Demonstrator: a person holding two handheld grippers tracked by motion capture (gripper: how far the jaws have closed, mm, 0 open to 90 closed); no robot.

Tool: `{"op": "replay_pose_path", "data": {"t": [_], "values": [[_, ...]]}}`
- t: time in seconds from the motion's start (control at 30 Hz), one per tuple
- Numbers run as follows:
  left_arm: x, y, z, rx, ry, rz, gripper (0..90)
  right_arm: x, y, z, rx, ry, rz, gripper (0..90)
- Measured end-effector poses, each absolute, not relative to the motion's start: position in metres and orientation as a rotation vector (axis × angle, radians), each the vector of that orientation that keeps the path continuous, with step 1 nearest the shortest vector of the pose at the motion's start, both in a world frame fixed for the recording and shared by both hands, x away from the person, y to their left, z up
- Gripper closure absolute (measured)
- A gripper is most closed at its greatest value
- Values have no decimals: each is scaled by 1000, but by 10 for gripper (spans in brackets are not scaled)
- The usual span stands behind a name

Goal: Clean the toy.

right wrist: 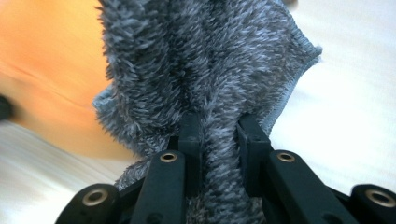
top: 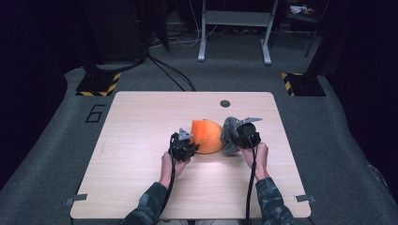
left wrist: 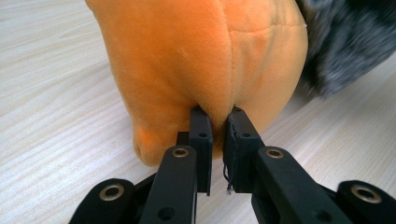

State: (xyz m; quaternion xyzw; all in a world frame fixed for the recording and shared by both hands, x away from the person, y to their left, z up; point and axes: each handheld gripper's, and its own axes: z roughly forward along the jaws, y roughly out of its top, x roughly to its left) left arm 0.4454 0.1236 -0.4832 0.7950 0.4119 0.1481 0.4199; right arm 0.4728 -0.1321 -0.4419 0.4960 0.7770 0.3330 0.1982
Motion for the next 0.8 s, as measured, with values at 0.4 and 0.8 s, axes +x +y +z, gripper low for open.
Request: {"op": "replay_pose_path", "data": {"t": [0.4, 0.8], "values": [[446, 126, -483, 2010, 1009, 372, 810, 476, -90, -433, 1255, 2237, 910, 753], [443, 124, -488, 2022, 1032, 488, 491, 482, -90, -434, 1259, 2234, 902, 754]]}}
